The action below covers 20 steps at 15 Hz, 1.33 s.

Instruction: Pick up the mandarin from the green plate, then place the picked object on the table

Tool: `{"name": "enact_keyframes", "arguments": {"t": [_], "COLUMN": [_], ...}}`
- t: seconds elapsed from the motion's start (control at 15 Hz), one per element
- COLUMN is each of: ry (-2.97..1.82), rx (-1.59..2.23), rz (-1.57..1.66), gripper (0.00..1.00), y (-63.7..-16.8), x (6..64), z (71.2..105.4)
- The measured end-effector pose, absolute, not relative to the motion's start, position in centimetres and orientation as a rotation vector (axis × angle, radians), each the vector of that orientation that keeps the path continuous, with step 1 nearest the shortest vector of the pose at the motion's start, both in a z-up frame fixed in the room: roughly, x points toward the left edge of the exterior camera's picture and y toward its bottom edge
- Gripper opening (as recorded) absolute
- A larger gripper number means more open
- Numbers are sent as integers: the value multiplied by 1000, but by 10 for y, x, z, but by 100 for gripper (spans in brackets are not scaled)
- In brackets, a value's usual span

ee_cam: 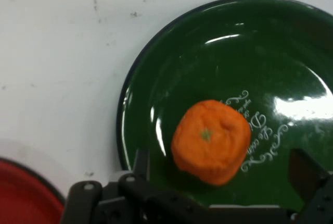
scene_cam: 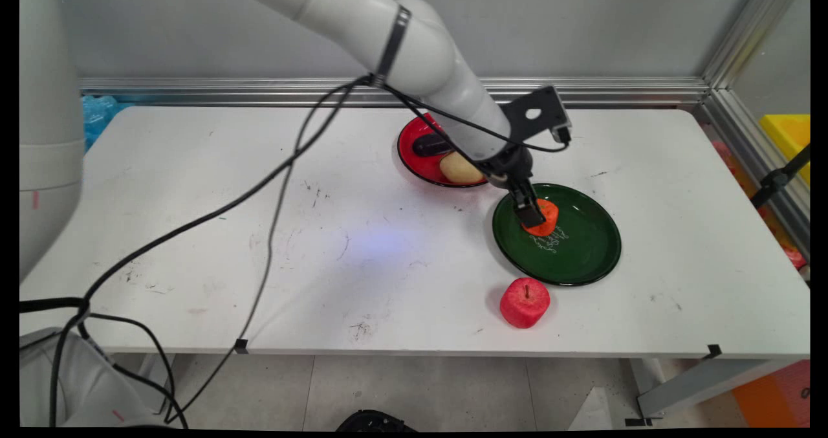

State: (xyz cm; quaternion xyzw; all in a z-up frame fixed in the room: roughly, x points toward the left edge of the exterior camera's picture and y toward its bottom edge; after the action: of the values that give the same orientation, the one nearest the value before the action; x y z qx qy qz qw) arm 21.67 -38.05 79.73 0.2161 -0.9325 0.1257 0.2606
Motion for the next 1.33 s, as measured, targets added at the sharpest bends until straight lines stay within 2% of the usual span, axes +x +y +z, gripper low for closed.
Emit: {"name": "enact_keyframes", "arguments": {"t": [0.53,0.6,1.0,1.33], "ry": [-2598,-2607,-2645,-2635], "rx": [556,549,481,439], "rz": [315,314,313,338], "gripper": [100,0,0,0], "y": [-405,-407,-408,-391], "x": [185,183,180,189], "z": [767,766,773,811]}}
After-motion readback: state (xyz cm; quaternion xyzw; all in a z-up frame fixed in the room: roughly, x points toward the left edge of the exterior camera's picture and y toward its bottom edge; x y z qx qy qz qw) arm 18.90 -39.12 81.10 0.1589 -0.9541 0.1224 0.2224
